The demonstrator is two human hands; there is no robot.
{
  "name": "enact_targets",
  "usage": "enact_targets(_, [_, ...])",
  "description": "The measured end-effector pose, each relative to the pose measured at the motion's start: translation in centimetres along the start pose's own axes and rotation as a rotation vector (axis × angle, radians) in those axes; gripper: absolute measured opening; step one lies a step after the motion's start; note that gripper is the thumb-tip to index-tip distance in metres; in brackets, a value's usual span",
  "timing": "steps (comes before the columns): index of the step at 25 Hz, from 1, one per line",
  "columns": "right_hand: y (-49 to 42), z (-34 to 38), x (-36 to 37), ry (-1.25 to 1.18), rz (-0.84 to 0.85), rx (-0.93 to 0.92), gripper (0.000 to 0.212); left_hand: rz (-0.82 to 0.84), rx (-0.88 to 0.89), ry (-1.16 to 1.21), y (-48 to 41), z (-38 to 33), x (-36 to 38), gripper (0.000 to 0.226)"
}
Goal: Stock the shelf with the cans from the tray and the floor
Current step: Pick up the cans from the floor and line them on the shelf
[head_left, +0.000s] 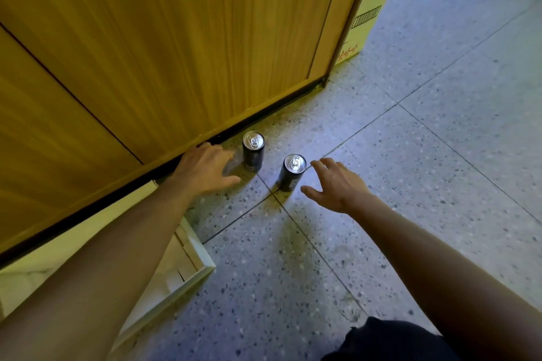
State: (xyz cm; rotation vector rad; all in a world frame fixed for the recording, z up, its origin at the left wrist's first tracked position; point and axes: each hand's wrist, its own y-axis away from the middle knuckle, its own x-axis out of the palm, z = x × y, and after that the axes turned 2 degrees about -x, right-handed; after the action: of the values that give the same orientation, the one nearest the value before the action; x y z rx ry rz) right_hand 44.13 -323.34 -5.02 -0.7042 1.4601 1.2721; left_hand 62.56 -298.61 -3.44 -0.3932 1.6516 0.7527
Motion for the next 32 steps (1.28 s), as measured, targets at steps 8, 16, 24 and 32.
enact_targets(8, [-1.8,0.4,2.0,-0.142,-0.026,0.023,0.071,-0.025,-0.134,0.208,-3.9,1.0,1.3,0.065])
enact_targets(16, [-3.4,1.2,3.6,-0.409,-0.182,0.084,0.079,-0.047,-0.224,0.438,-7.6,-1.5,2.9,0.057])
enact_targets(24, [-4.2,1.8,4.5,-0.577,-0.307,0.094,0.059,-0.053,-0.316,0.702,-8.4,-3.0,3.0,0.058])
enact_targets(32, [-0.1,4.3,-5.7,-0.662,-0.397,0.017,0.051,-0.033,-0.286,0.728,-2.3,-3.0,-6.7,0.063])
